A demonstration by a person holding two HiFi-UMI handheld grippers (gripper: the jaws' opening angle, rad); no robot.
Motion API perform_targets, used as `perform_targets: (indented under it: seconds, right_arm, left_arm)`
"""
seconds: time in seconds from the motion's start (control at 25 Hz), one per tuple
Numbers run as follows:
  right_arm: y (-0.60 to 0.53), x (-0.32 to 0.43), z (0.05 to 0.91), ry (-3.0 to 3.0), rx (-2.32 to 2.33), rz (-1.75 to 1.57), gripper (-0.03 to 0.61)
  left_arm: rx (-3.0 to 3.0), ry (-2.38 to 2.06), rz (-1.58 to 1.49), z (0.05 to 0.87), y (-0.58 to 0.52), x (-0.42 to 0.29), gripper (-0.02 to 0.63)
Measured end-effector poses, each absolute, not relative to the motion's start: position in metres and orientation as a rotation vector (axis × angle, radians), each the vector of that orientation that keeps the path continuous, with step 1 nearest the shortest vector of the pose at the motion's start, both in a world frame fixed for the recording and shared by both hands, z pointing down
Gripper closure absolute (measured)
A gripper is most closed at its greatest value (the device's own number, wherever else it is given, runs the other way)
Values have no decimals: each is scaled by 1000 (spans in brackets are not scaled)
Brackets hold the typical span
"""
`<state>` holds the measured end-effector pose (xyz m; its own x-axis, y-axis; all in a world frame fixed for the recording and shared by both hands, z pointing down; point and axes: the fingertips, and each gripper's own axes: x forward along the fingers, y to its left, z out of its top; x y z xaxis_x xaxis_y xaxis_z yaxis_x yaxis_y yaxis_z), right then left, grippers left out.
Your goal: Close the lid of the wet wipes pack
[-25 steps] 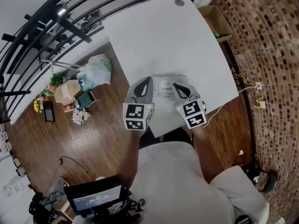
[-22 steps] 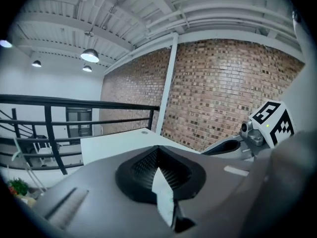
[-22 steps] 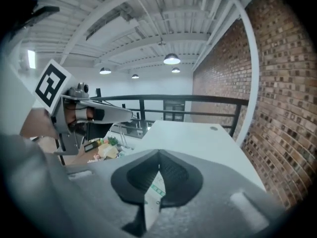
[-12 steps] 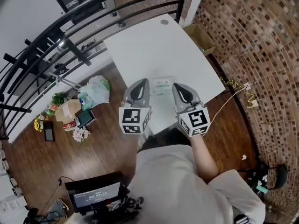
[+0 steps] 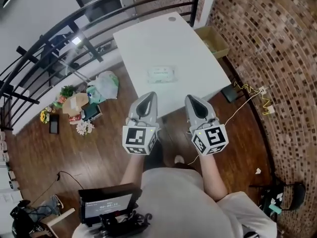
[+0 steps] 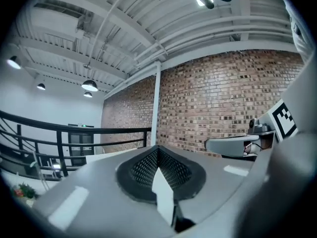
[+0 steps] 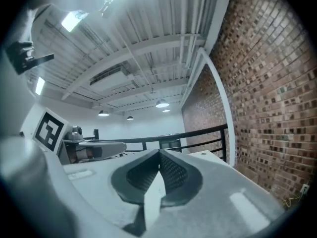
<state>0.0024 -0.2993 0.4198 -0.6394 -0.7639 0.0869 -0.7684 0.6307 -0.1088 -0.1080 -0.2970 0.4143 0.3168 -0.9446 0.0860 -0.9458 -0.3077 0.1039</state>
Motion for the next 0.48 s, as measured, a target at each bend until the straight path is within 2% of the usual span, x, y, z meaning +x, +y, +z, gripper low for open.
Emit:
perform_targets:
  seconds: [0.2,0.48]
  right_arm:
    - [-236,18,421,-2807,1184,195,591]
    - [-191,0,350,-2887,1230,-56,591]
  left_arm:
    - [2365,-1830,56,409,-230,-80,598]
    - [2414,-1891,-41,363,-189,-102,598]
